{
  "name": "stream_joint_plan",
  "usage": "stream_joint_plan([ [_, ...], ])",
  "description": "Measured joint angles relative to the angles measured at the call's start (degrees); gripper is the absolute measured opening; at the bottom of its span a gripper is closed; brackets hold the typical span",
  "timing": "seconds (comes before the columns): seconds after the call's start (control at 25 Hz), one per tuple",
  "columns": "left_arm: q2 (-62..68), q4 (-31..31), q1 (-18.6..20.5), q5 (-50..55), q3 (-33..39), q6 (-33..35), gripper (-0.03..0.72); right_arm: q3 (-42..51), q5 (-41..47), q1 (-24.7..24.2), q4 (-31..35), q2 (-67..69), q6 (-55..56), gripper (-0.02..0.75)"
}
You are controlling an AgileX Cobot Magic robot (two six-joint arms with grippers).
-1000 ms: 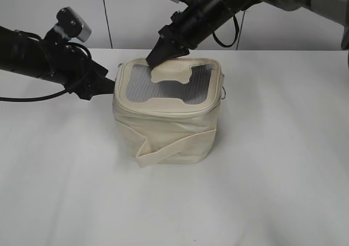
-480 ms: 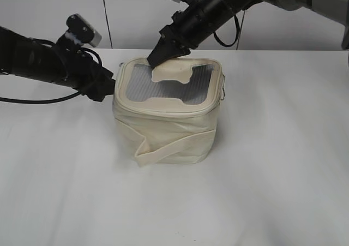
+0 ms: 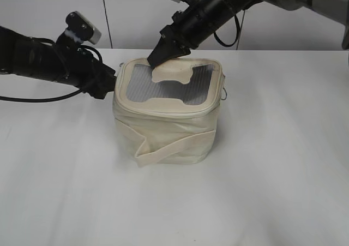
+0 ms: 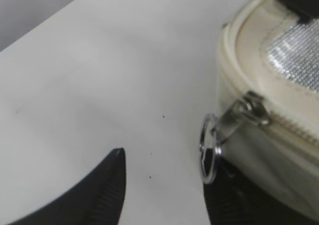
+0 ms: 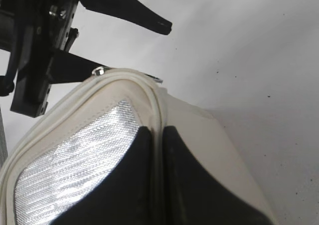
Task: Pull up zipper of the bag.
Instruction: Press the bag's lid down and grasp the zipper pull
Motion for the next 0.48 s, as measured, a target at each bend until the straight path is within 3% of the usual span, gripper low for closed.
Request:
stream_joint_plan([
  [0.32, 0.2, -5.0, 0.0, 2.9, 0.0, 4.7, 0.254, 0.0, 0.1, 0.0, 0.0, 0.0, 0.0, 0.042],
  [0.48, 0.3, -8.0, -0.3, 5.2, 0.0, 6.1, 0.103, 0.0, 0.2, 0.0, 0.0, 0.0, -0.1, 0.042],
])
